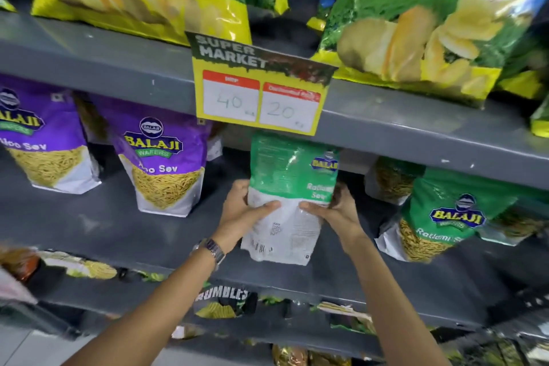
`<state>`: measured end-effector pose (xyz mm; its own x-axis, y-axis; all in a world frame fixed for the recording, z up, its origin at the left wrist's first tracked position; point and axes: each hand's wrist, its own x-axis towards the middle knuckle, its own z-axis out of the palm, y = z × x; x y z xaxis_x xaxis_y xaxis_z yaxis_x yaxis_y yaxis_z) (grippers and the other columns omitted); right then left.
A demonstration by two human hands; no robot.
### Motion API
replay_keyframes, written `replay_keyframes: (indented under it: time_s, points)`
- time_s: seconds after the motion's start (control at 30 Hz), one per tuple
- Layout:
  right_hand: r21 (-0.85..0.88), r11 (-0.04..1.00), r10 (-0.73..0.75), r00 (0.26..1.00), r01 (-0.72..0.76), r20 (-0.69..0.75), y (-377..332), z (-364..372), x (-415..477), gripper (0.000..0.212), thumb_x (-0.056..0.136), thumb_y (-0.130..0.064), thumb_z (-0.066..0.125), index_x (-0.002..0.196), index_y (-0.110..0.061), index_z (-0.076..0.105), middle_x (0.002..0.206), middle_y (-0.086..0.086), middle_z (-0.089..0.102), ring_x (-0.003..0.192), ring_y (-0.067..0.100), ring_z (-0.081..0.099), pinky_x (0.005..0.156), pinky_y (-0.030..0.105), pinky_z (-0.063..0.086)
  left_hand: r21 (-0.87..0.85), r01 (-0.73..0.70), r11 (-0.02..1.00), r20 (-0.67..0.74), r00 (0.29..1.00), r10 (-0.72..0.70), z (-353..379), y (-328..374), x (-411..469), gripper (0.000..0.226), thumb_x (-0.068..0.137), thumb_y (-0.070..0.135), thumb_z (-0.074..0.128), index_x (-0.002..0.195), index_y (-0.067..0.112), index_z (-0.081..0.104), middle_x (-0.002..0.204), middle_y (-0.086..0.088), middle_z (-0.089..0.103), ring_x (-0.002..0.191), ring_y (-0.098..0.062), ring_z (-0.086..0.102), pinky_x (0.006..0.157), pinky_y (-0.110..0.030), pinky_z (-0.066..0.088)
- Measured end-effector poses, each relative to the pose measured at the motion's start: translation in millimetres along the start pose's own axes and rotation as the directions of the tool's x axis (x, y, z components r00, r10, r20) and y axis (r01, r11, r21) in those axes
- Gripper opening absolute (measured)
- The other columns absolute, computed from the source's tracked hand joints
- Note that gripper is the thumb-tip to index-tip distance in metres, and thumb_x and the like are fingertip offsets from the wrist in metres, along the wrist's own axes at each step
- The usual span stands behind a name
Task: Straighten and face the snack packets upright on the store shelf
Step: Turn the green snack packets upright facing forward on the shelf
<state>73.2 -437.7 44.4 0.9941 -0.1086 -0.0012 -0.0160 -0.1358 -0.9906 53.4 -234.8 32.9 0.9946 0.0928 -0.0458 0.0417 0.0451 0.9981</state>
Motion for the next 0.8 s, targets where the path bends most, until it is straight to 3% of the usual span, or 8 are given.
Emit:
replay_keyframes:
  time_s: [0.1, 0.2, 0.4, 0.5, 0.6, 0.63, 0.7, 0.8]
  points:
    - [0.005, 0.992, -0.126, 0.988, 0.127, -0.086, 1, -16, 0, 0.062, 0.053, 0.006, 0.086, 0.098, -0.018, 0.051, 0.095, -0.002, 0.067, 0.076, -0.002, 0.068, 0.063, 0.015, 0.054, 0.104, -0.097, 0.99, 0.055, 0.994, 0.091, 14, 4, 13, 0.061, 0.047, 0.041, 0.084, 0.096, 0.029, 0.049, 0.105, -0.006, 0.069, 0.098, -0.019, 0.066, 0.086, -0.047, 0.054]
    - [0.022, 0.992, -0.122, 0.982, 0.127, -0.141, 15, -25, -8, 0.064, 0.052, 0.005, 0.086, 0.102, -0.016, 0.051, 0.099, 0.004, 0.068, 0.082, 0.007, 0.069, 0.068, 0.022, 0.056, 0.148, -0.147, 0.978, 0.118, 0.984, 0.13, 25, -8, 22, 0.06, 0.045, 0.047, 0.082, 0.093, 0.034, 0.047, 0.1, 0.004, 0.068, 0.095, -0.014, 0.067, 0.086, -0.047, 0.054]
    - [0.113, 0.986, -0.114, 0.989, 0.123, -0.09, 14, -40, -15, 0.062, 0.054, -0.014, 0.088, 0.105, -0.021, 0.054, 0.103, 0.001, 0.071, 0.093, 0.014, 0.069, 0.072, 0.02, 0.055, 0.116, -0.206, 0.972, 0.11, 0.975, 0.193, 36, -30, 26, 0.061, 0.048, 0.043, 0.084, 0.096, 0.038, 0.046, 0.105, 0.002, 0.066, 0.101, -0.019, 0.065, 0.089, -0.05, 0.052]
    - [0.2, 0.961, -0.174, 0.981, 0.189, -0.092, -10, -45, -7, 0.058, 0.06, -0.012, 0.084, 0.11, -0.019, 0.055, 0.102, -0.006, 0.073, 0.097, 0.013, 0.069, 0.077, 0.02, 0.054, 0.164, -0.258, 0.952, 0.063, 0.966, 0.251, 38, -31, 17, 0.073, 0.057, 0.034, 0.085, 0.116, 0.03, 0.042, 0.121, 0.005, 0.053, 0.113, -0.012, 0.055, 0.096, -0.04, 0.049]
    - [0.252, 0.941, -0.206, 0.972, 0.228, -0.11, -26, -47, -3, 0.052, 0.06, -0.018, 0.081, 0.107, -0.018, 0.058, 0.099, -0.007, 0.074, 0.097, 0.014, 0.069, 0.08, 0.023, 0.054, 0.302, -0.299, 0.905, -0.095, 0.935, 0.341, 52, -31, -13, 0.091, 0.056, 0.057, 0.075, 0.131, 0.029, 0.032, 0.117, 0.009, 0.039, 0.096, 0.005, 0.051, 0.067, -0.012, 0.049]
    - [0.238, 0.942, -0.213, 0.97, 0.236, -0.119, -28, -47, -3, 0.053, 0.06, -0.019, 0.081, 0.108, -0.015, 0.057, 0.1, -0.005, 0.073, 0.097, 0.015, 0.068, 0.083, 0.027, 0.054, 0.325, -0.307, 0.895, -0.106, 0.928, 0.357, 61, -33, -26, 0.092, 0.055, 0.061, 0.073, 0.132, 0.03, 0.031, 0.113, 0.009, 0.037, 0.091, 0.004, 0.051, 0.062, -0.014, 0.049]
    - [0.196, 0.946, -0.23, 0.962, 0.257, -0.148, -29, -46, -5, 0.057, 0.062, -0.017, 0.082, 0.111, -0.007, 0.055, 0.104, 0.002, 0.071, 0.099, 0.019, 0.068, 0.089, 0.036, 0.053, 0.31, -0.29, 0.905, -0.071, 0.942, 0.327, 80, -36, -48, 0.102, 0.056, 0.055, 0.076, 0.138, 0.028, 0.023, 0.115, 0.005, 0.037, 0.092, -0.004, 0.051, 0.071, -0.024, 0.052]
    - [0.13, 0.951, -0.254, 0.95, 0.28, -0.183, -31, -44, -11, 0.055, 0.064, -0.009, 0.083, 0.111, -0.005, 0.054, 0.109, 0.01, 0.069, 0.101, 0.021, 0.068, 0.09, 0.039, 0.055, 0.289, -0.237, 0.928, -0.013, 0.968, 0.251, 103, -39, -64, 0.126, 0.055, 0.037, 0.086, 0.145, 0.021, 0.0, 0.138, -0.01, 0.027, 0.123, -0.02, 0.039, 0.101, -0.033, 0.04]
